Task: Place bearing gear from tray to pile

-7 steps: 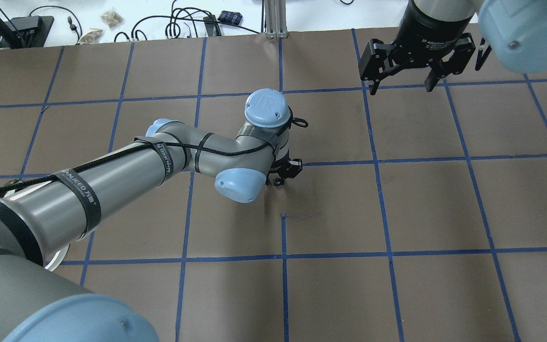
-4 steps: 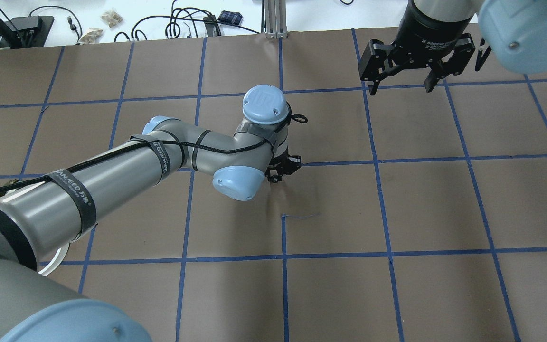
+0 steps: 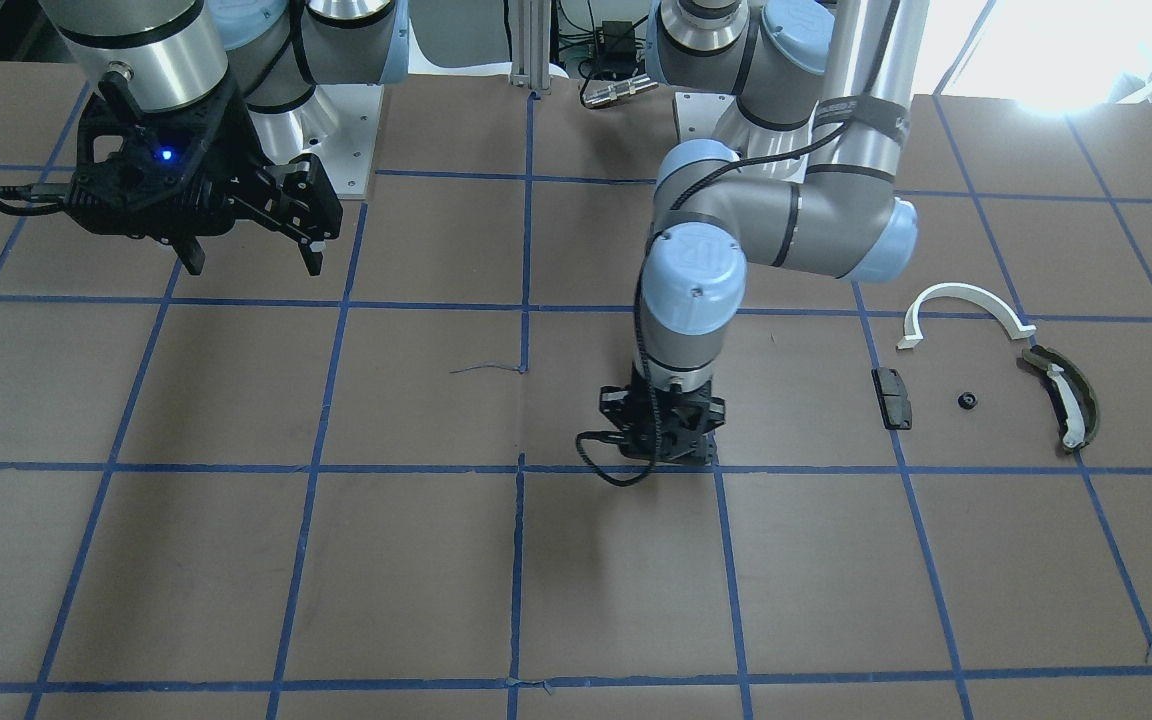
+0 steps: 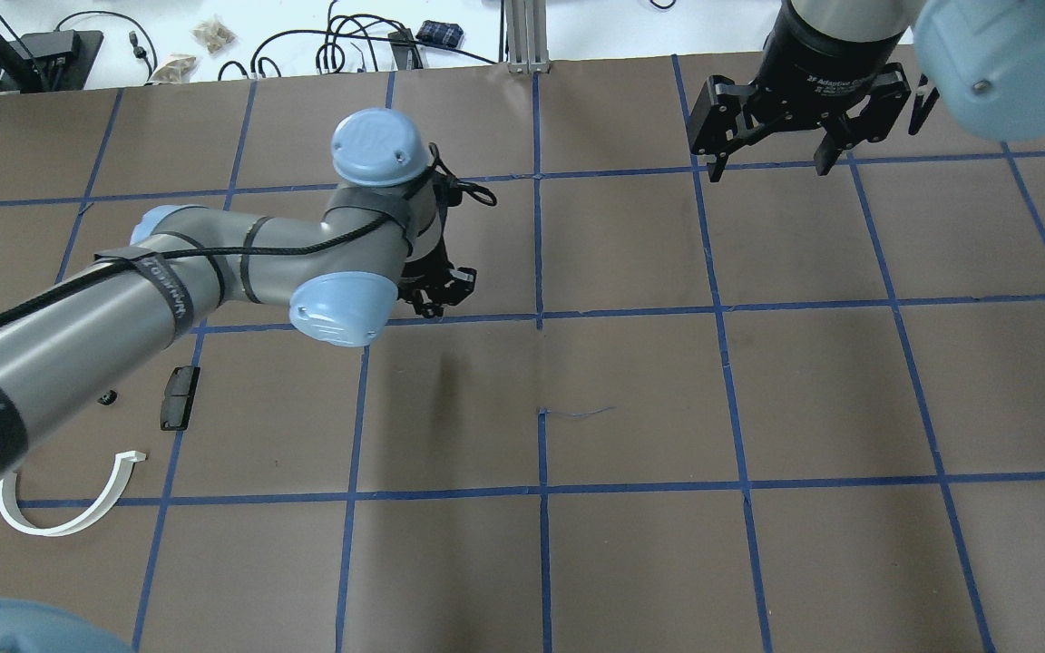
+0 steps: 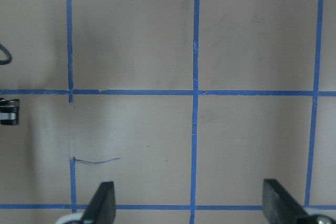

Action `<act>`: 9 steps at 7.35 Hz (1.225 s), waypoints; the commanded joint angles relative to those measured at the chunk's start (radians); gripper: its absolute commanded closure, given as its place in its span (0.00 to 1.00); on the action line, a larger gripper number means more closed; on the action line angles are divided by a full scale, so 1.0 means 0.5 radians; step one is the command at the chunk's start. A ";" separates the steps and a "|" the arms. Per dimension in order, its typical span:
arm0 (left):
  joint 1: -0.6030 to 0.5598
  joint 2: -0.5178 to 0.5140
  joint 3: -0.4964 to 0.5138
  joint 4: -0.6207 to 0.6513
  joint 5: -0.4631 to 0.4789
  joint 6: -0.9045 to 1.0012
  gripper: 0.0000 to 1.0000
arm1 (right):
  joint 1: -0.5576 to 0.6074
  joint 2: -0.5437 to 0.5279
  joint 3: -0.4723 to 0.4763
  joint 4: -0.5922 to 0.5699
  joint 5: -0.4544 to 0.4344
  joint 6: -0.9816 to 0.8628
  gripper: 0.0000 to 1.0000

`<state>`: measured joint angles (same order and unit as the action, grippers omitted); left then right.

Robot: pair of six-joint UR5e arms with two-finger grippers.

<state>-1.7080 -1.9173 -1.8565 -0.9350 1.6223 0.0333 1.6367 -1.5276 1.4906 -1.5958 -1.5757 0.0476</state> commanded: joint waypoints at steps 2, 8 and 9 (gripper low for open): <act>0.820 0.153 -0.357 0.170 -0.041 1.144 0.98 | 0.000 0.006 0.001 -0.002 0.007 0.003 0.00; 1.529 0.132 -0.392 0.198 -0.100 1.740 0.97 | -0.003 0.006 -0.002 -0.002 0.010 0.003 0.00; 1.529 0.129 -0.398 0.198 -0.100 1.740 0.97 | -0.003 0.006 -0.002 -0.002 0.007 0.000 0.00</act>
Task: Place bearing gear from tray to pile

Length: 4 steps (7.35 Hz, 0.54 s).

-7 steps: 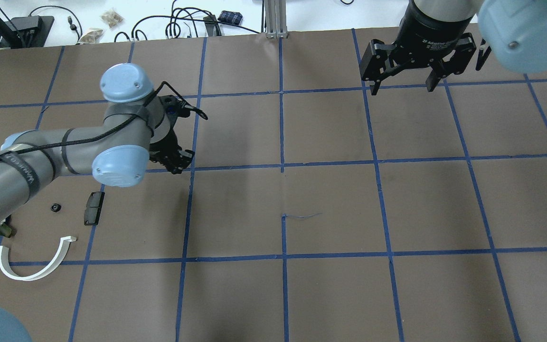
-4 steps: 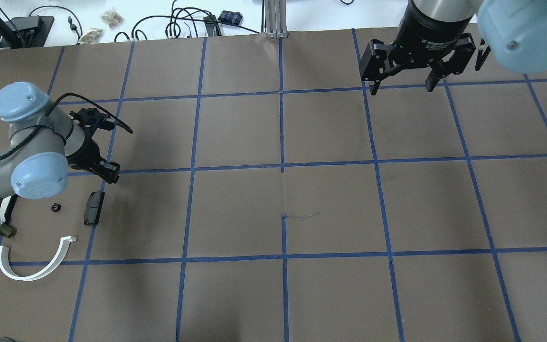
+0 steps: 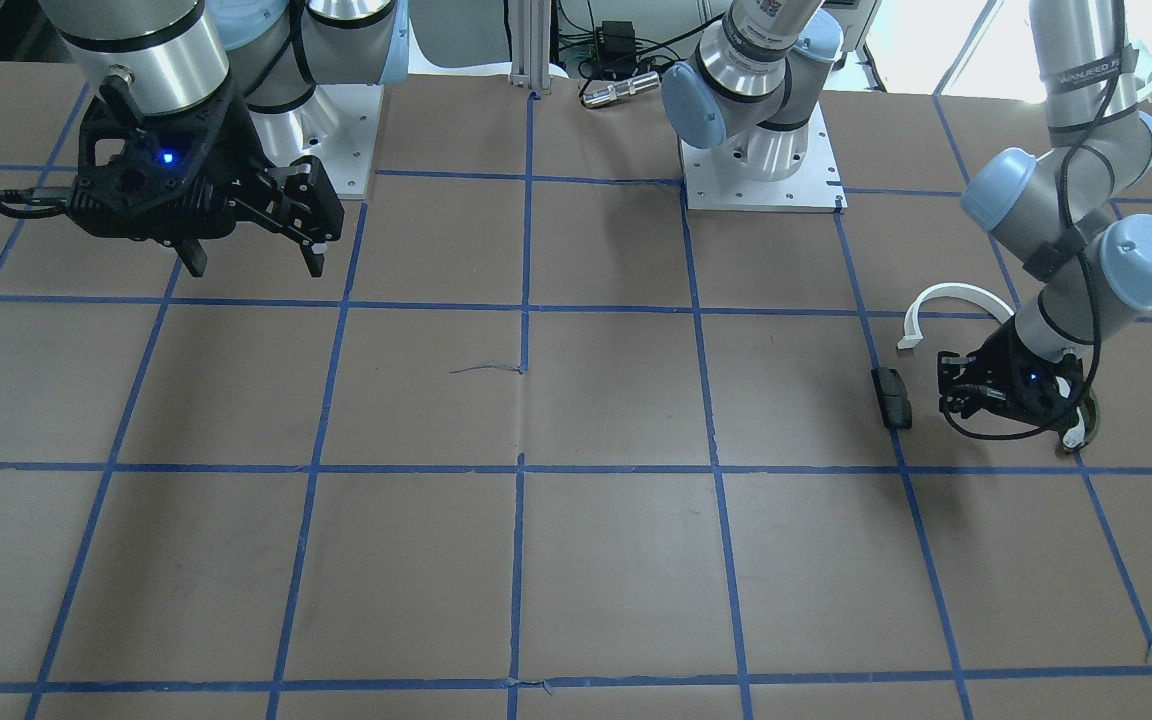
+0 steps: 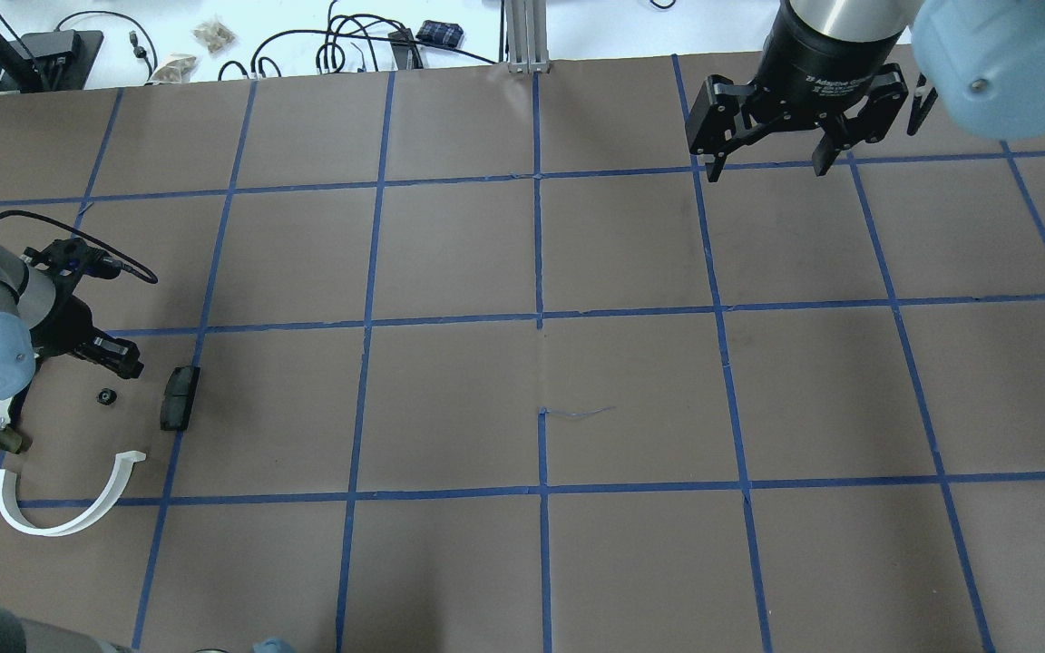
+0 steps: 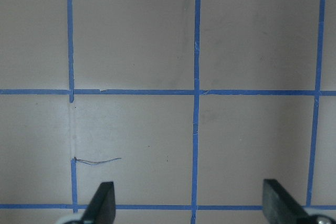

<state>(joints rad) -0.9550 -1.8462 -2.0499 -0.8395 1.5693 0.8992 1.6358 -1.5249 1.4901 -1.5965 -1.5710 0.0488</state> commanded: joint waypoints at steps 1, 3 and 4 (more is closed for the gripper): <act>0.023 -0.020 -0.023 0.010 0.006 0.006 0.97 | -0.004 0.003 -0.001 -0.001 0.000 0.000 0.00; 0.029 -0.026 -0.039 0.004 0.006 -0.007 0.30 | -0.007 0.006 -0.001 -0.004 0.000 0.001 0.00; 0.072 -0.020 -0.039 -0.008 0.012 -0.007 0.19 | -0.007 0.003 -0.001 -0.001 0.003 0.001 0.00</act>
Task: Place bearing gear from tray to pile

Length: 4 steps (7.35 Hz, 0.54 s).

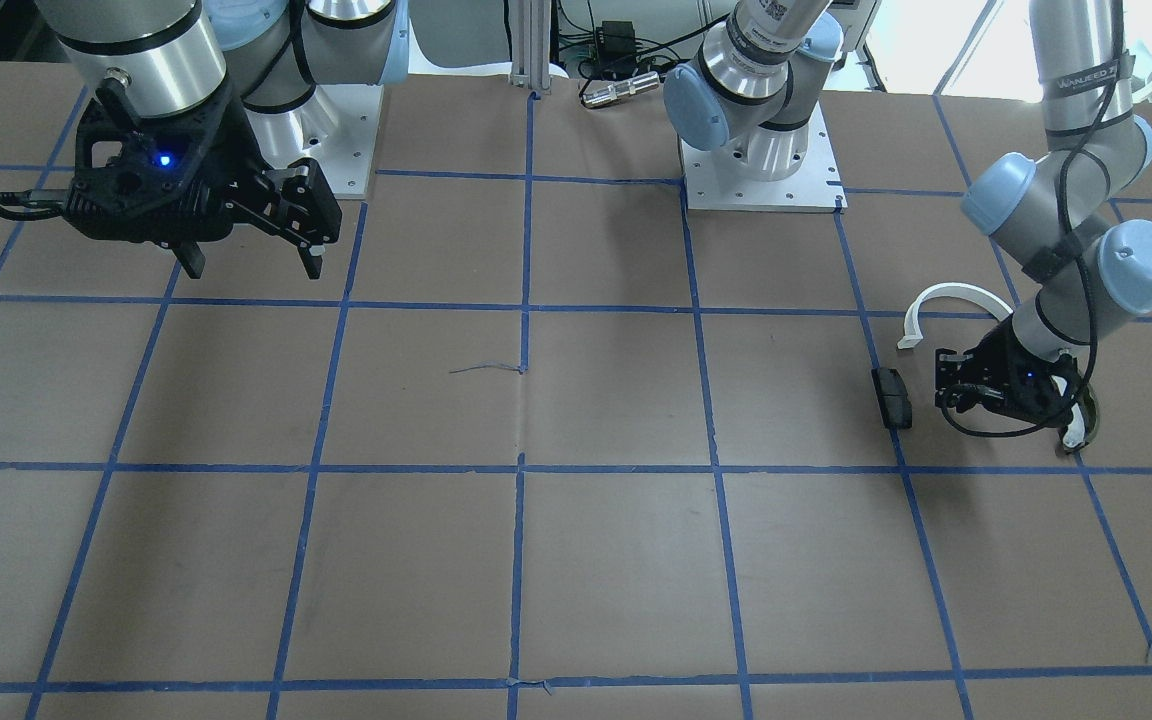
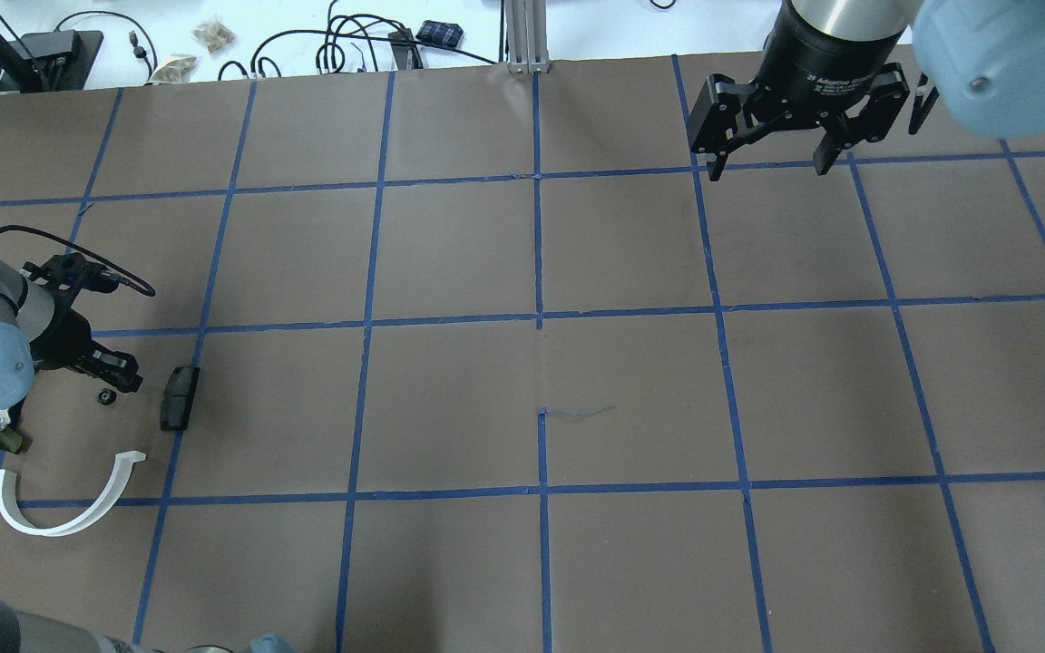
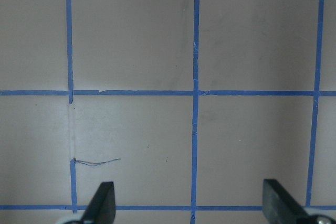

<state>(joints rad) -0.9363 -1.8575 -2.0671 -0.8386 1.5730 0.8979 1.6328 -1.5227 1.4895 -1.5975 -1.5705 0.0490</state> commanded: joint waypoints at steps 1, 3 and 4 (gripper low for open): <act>0.059 0.042 -0.001 -0.028 0.008 -0.010 0.16 | -0.001 0.002 0.000 -0.041 0.006 0.000 0.00; -0.056 0.186 0.133 -0.349 0.011 -0.181 0.16 | -0.004 0.008 0.000 -0.097 -0.007 0.000 0.00; -0.270 0.275 0.273 -0.588 0.002 -0.361 0.16 | -0.004 0.002 0.000 -0.094 -0.013 0.000 0.00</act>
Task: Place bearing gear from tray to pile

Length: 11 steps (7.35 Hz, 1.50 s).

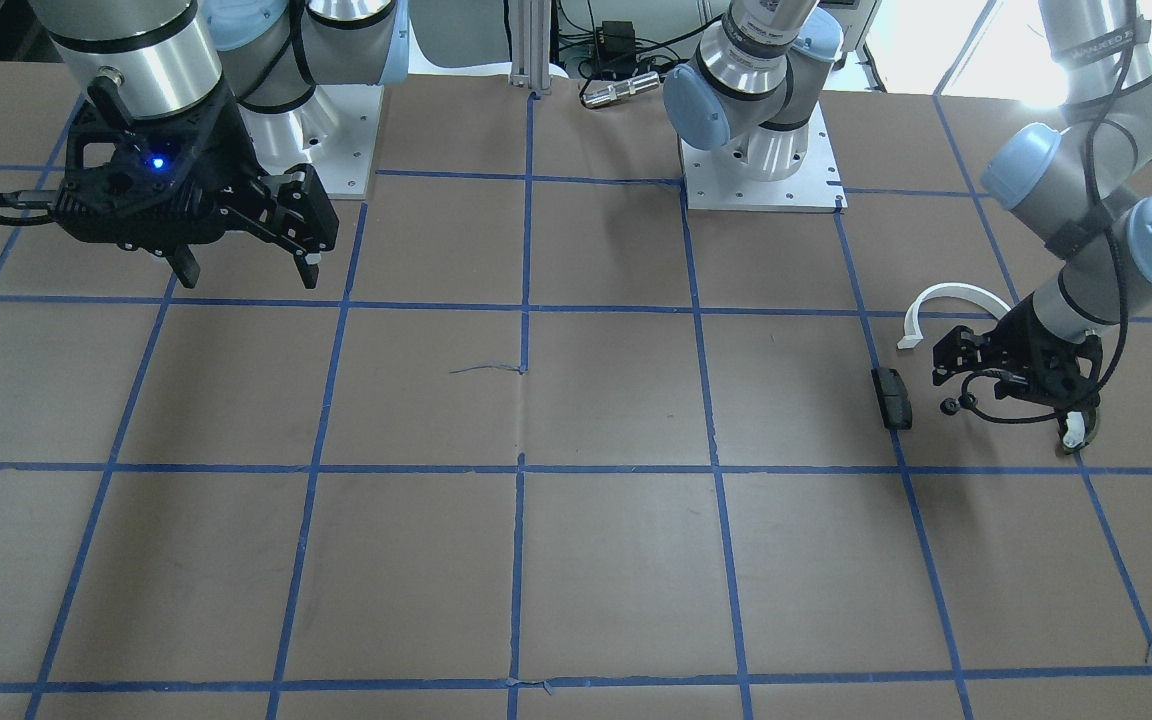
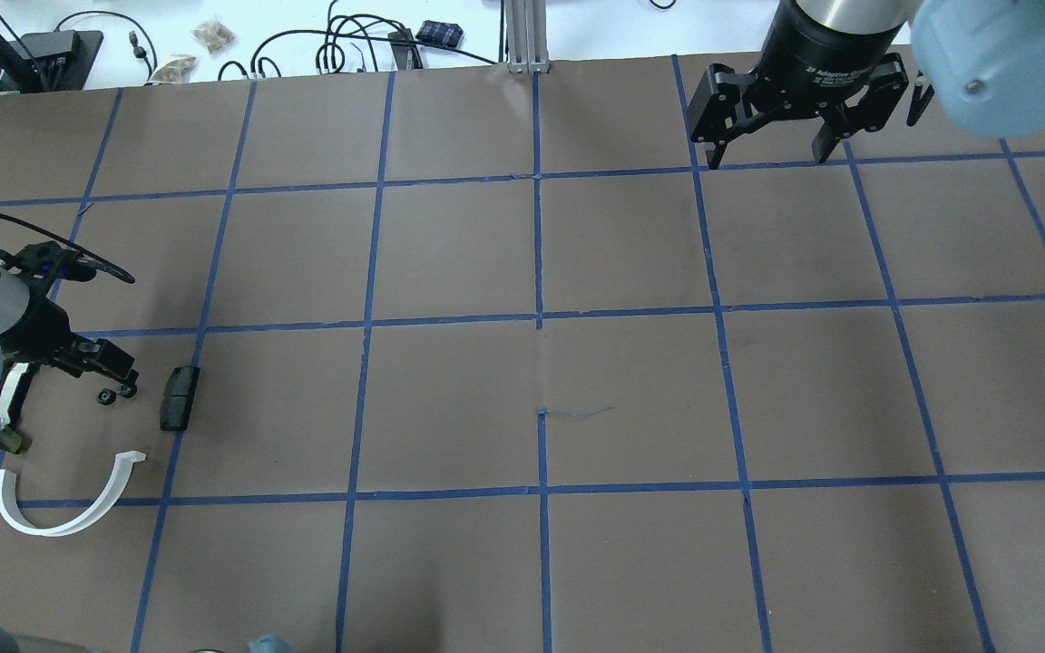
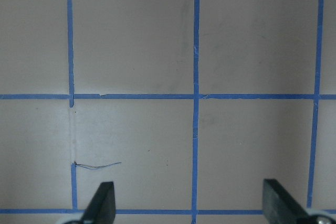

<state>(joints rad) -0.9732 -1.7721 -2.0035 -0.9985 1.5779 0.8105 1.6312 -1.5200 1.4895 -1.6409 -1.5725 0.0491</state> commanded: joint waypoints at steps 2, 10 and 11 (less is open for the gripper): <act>-0.644 0.276 0.523 -0.716 -0.039 -0.835 0.16 | -0.001 -0.003 0.000 -0.010 -0.009 0.000 0.00; -1.214 0.412 0.786 -0.969 -0.020 -1.646 0.00 | -0.007 -0.025 -0.077 0.158 0.010 0.018 0.00; -1.229 0.415 0.807 -1.033 -0.020 -1.649 0.00 | -0.007 -0.028 -0.074 0.159 0.007 0.018 0.00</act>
<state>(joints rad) -1.5978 -1.5703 -1.6069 -1.4851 1.5722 -0.0148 1.6273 -1.5322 1.4544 -1.5722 -1.5677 0.0584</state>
